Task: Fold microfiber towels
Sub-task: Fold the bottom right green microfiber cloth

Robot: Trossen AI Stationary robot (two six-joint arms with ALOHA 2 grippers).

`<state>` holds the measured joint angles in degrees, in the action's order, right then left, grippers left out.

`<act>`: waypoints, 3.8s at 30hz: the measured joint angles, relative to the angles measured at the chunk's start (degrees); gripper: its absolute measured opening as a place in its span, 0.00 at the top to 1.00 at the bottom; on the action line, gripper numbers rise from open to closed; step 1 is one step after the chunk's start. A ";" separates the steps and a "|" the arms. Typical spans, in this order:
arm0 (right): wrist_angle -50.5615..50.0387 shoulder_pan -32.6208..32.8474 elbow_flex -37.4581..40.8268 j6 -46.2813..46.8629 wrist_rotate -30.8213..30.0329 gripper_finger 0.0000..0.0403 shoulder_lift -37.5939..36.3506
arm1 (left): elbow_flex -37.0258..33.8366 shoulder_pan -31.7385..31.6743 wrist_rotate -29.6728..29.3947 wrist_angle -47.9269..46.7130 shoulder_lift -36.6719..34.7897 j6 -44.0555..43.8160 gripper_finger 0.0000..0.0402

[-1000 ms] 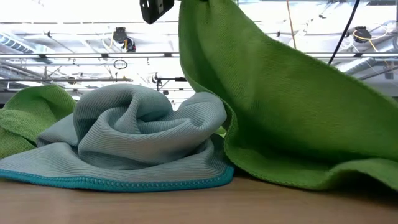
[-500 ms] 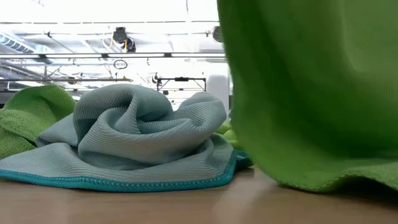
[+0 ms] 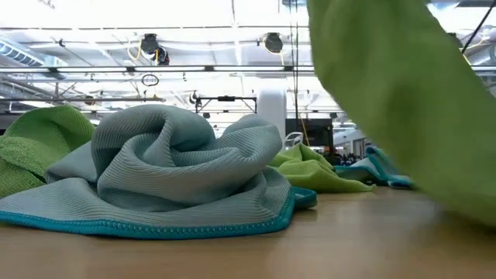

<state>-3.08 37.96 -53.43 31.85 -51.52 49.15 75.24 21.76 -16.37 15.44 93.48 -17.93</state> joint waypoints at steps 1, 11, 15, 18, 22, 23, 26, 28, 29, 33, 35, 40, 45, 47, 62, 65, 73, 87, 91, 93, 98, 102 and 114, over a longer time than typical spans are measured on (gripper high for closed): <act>1.62 -0.68 0.00 -1.57 -0.55 1.00 -0.66 | -0.02 -0.89 -0.22 1.24 -0.24 0.75 0.99; 16.55 -3.94 -0.07 -23.48 -9.69 1.00 -6.14 | 1.70 -12.49 -0.29 5.65 -2.01 5.95 0.99; 17.45 -3.18 -0.09 -26.55 -6.84 1.00 -9.88 | 5.49 -14.88 -0.26 3.33 -2.42 5.17 0.99; 16.49 -0.16 -0.09 -26.31 -6.02 1.00 -12.43 | 8.09 -14.59 -0.25 -1.80 -2.44 1.71 0.99; 5.98 5.94 -0.20 -15.56 -0.42 1.00 -14.81 | 8.59 -12.03 -0.15 -10.03 -2.41 -6.68 0.99; 2.39 7.41 -0.20 -11.19 1.46 1.00 -14.91 | 8.59 -11.04 -0.15 -12.44 -2.35 -9.25 0.99; -8.64 11.25 -0.17 3.14 8.78 1.00 -14.06 | 8.59 -7.10 -0.18 -18.61 -2.26 -15.99 0.99; -15.94 13.31 -0.15 11.77 14.81 1.00 -12.33 | 8.61 -4.22 -0.51 -20.97 -1.64 -19.28 0.99; -19.73 14.22 -0.13 15.57 18.03 1.00 -11.15 | 8.61 -2.74 -1.11 -22.12 -1.22 -20.64 0.99; -25.84 17.21 3.99 26.79 29.76 1.00 -6.04 | 8.25 2.03 -1.83 -22.74 2.70 -26.42 0.99; -21.48 18.65 7.69 31.35 34.10 1.00 -3.75 | 8.07 3.99 -0.56 -22.37 5.63 -29.38 0.99; -5.13 23.83 14.87 39.70 39.82 1.00 2.72 | 8.00 7.84 2.52 -14.14 12.82 -36.42 0.99; -1.58 28.36 16.10 46.92 39.79 1.00 8.06 | 8.09 10.68 2.59 -4.33 18.29 -37.92 0.99; -1.62 29.07 16.11 48.85 39.79 1.00 9.80 | 8.07 11.45 2.76 -2.39 20.32 -38.67 0.99; 8.99 33.85 14.82 63.52 44.48 1.00 17.65 | 8.07 15.76 4.34 2.26 23.05 -42.60 0.99; 8.55 33.74 14.82 63.62 43.72 1.00 18.09 | 8.07 16.13 4.35 -0.71 23.25 -42.13 0.99; 10.94 34.32 14.80 67.88 42.89 1.00 18.31 | 8.02 15.87 4.36 -0.72 23.59 -43.94 0.99; -12.71 28.87 14.80 61.75 36.72 1.00 18.16 | 8.07 12.62 -1.30 -10.08 23.55 -37.56 0.98; -21.97 26.79 14.78 61.59 36.67 1.00 16.26 | 8.07 10.07 -1.66 -11.98 23.55 -34.95 0.99; -27.52 25.65 14.78 61.62 36.65 1.00 14.88 | 8.07 8.76 -1.74 -12.22 23.53 -33.14 0.99; -37.47 23.03 14.80 60.45 35.84 1.00 11.51 | 8.07 5.36 -1.76 -15.33 23.53 -31.41 0.98; -38.60 20.81 16.32 58.38 34.79 1.00 9.67 | 8.07 3.07 -1.78 -16.43 23.53 -31.25 0.99; -39.46 14.26 19.66 53.39 34.82 1.00 7.91 | 8.07 0.78 -2.13 -23.48 23.53 -32.24 0.99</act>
<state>-42.54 52.22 -33.77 85.24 -16.71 57.06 83.31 22.54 -18.50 -8.04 117.01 -50.17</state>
